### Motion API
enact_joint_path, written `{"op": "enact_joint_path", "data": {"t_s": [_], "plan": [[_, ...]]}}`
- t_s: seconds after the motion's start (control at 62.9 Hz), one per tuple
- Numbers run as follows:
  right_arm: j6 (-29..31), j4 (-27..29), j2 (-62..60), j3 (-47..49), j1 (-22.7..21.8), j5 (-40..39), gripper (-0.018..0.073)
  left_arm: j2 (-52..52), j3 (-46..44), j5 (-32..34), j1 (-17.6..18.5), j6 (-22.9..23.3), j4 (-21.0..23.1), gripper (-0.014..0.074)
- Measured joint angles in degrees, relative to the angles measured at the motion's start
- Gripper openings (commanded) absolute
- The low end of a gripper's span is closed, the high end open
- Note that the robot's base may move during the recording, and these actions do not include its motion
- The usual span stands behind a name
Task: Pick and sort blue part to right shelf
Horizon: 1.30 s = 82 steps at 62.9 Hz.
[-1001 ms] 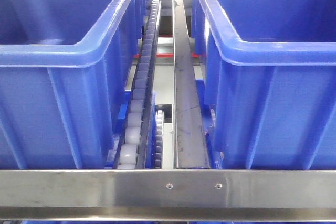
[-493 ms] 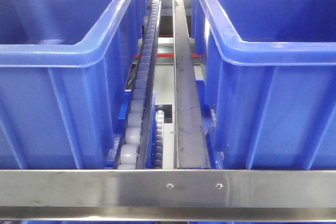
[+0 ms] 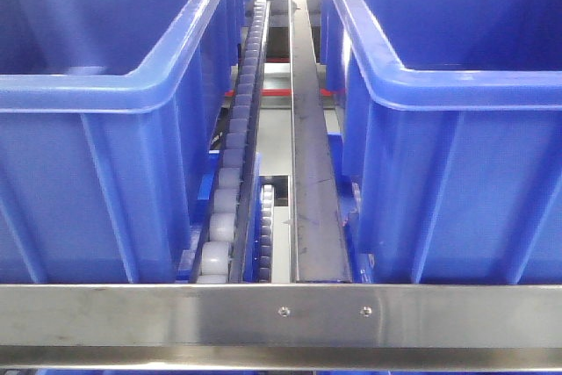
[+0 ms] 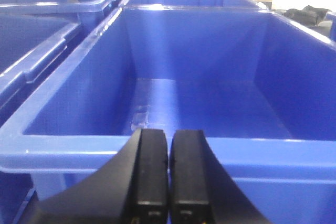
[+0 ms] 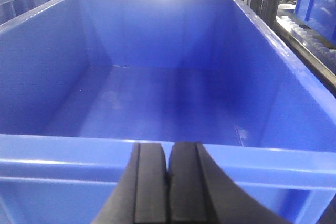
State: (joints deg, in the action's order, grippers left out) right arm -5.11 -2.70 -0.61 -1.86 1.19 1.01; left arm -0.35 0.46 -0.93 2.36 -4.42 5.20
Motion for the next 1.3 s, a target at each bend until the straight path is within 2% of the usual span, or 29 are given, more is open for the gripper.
{"op": "enact_joint_path", "data": {"t_s": [1.303], "plan": [[0.0, 0.0, 0.0, 0.0, 0.0, 0.0, 0.0066, 0.0, 0.0, 0.0, 0.0, 0.0, 0.0, 0.0124]]}}
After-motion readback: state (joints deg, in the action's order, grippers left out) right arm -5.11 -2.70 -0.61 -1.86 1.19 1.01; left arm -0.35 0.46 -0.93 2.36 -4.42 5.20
